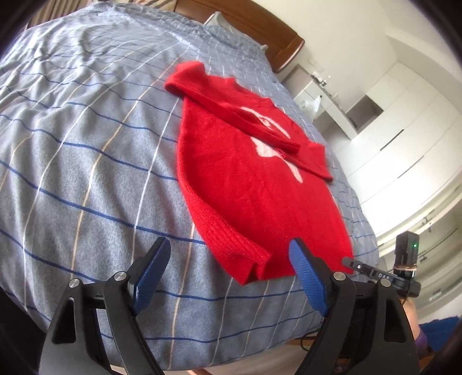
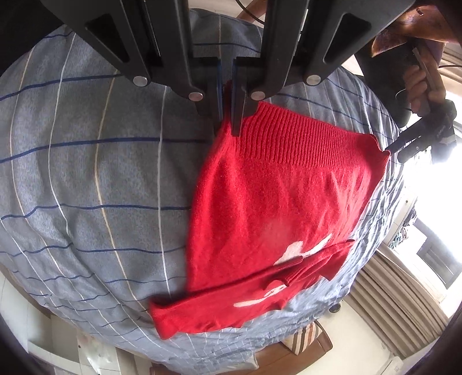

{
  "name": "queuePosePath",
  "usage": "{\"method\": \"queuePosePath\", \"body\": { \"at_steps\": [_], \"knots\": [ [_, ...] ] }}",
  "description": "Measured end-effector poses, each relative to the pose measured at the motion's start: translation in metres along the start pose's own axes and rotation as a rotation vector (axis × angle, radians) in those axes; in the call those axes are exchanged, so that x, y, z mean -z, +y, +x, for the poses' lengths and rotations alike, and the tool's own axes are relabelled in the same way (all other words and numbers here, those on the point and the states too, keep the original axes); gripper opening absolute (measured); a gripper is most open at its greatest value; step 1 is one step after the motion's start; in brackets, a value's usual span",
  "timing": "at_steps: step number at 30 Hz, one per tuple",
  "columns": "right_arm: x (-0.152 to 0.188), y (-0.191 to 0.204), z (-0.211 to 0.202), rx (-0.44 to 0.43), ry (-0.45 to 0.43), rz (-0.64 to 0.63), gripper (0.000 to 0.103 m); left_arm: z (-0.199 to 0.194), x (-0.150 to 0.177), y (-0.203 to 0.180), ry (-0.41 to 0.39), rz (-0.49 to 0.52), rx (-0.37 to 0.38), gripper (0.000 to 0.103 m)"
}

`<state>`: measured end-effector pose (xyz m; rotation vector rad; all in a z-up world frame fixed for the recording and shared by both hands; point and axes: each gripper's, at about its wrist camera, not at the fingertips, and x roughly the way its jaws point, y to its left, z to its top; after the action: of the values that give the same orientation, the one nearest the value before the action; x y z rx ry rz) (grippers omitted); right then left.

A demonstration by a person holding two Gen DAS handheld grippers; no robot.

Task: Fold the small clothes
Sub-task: 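Grasp the red sweater's hem with the right gripper while the left gripper grasps the hem beside it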

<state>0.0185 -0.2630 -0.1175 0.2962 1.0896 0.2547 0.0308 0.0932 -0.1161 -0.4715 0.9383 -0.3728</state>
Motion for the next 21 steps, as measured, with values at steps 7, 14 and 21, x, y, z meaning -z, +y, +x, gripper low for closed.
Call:
{"method": "queuePosePath", "body": {
  "at_steps": [7,14,21],
  "knots": [
    [0.002,0.000,-0.002,0.025,0.000,-0.013,0.004,0.027,0.000,-0.004,0.052,-0.013,-0.142,0.006],
    [0.009,0.010,-0.024,0.100,-0.001,-0.045,0.003,-0.005,0.015,-0.009,0.003,0.069,-0.265,0.004],
    [0.020,-0.010,0.022,0.119,0.070,0.002,0.003,0.023,0.023,0.014,0.050,0.051,-0.322,0.004]
  ]
}}
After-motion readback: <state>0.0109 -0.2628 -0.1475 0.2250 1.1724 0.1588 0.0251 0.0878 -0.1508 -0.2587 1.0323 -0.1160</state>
